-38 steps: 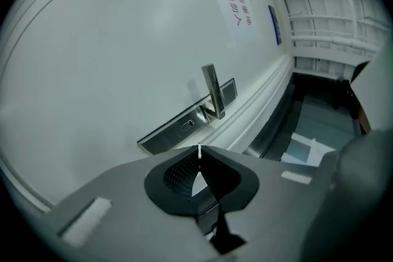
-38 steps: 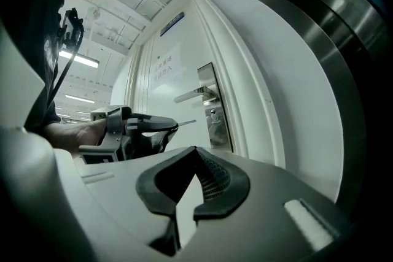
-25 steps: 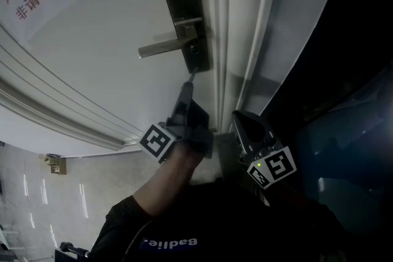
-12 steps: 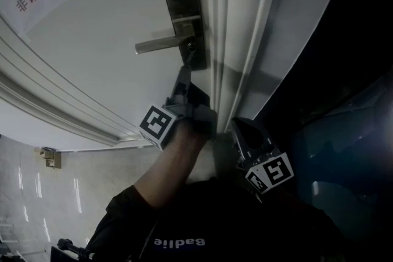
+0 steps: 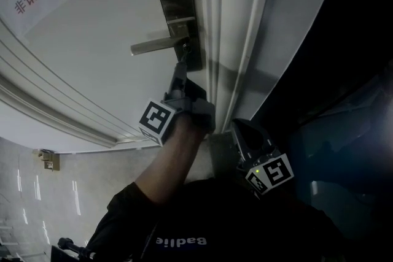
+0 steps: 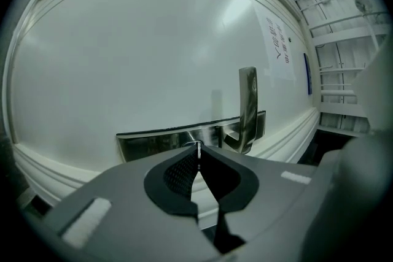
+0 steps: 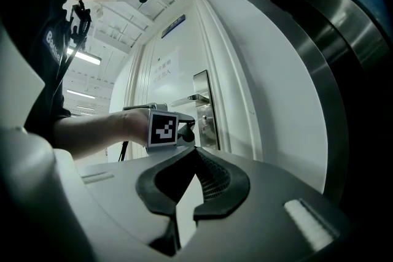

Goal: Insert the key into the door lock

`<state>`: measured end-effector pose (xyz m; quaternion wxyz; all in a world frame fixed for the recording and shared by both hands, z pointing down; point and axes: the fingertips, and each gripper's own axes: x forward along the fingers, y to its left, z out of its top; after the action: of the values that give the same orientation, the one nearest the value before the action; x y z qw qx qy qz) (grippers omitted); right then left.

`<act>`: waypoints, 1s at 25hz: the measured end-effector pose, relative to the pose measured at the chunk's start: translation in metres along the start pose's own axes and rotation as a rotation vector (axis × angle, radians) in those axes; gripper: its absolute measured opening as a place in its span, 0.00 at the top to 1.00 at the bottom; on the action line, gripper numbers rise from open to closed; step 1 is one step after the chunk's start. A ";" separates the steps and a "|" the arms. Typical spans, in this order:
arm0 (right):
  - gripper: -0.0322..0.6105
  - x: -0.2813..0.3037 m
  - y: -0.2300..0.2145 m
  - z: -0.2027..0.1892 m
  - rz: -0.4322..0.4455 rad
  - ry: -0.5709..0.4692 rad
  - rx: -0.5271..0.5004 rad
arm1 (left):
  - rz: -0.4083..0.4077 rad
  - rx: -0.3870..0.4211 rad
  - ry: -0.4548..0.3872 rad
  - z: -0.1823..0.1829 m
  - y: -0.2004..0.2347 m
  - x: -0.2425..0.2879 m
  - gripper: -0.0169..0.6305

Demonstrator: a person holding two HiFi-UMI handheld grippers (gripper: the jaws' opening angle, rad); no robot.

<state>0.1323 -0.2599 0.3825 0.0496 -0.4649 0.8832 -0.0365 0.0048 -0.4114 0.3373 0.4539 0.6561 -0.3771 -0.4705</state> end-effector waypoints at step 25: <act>0.95 -0.008 -0.008 -0.012 -0.015 0.039 0.031 | -0.010 0.047 0.000 -0.008 -0.001 0.007 0.93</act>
<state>0.1416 -0.2579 0.3955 0.0391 -0.4697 0.8799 -0.0598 0.0143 -0.4159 0.3349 0.4359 0.6685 -0.3846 -0.4638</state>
